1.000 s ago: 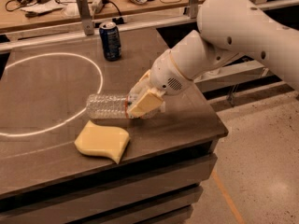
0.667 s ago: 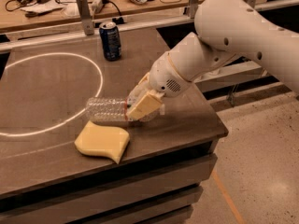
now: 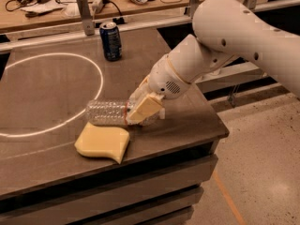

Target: Move water bottle near sponge

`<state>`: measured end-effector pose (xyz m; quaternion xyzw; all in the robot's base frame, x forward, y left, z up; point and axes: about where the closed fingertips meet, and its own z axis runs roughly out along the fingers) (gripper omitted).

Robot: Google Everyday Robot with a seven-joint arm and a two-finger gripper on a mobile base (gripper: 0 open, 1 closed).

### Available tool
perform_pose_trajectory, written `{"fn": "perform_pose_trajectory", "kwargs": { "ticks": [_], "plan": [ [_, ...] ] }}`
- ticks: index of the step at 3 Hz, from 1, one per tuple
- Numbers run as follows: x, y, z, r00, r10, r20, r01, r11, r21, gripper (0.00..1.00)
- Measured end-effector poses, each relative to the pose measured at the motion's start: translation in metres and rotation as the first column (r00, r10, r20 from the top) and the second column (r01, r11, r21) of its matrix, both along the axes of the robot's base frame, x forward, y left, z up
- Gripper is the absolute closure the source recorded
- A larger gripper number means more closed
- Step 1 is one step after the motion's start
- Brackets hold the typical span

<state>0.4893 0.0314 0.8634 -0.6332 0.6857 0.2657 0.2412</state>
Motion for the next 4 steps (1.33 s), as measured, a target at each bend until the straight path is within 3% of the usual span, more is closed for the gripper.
{"fn": "perform_pose_trajectory", "kwargs": {
  "ticks": [1, 2, 3, 4],
  "plan": [
    [-0.001, 0.0, 0.0, 1.0, 0.003, -0.004, -0.003, 1.0, -0.002, 0.0],
    [0.0, 0.0, 0.0, 1.0, 0.002, -0.004, -0.002, 1.0, 0.0, 0.0],
    [0.007, -0.008, 0.006, 0.9992, -0.003, 0.04, 0.001, 0.998, 0.057, 0.0],
    [0.024, -0.04, 0.017, 0.9903, -0.081, 0.113, 0.066, 0.989, 0.132, 0.0]
  ]
}}
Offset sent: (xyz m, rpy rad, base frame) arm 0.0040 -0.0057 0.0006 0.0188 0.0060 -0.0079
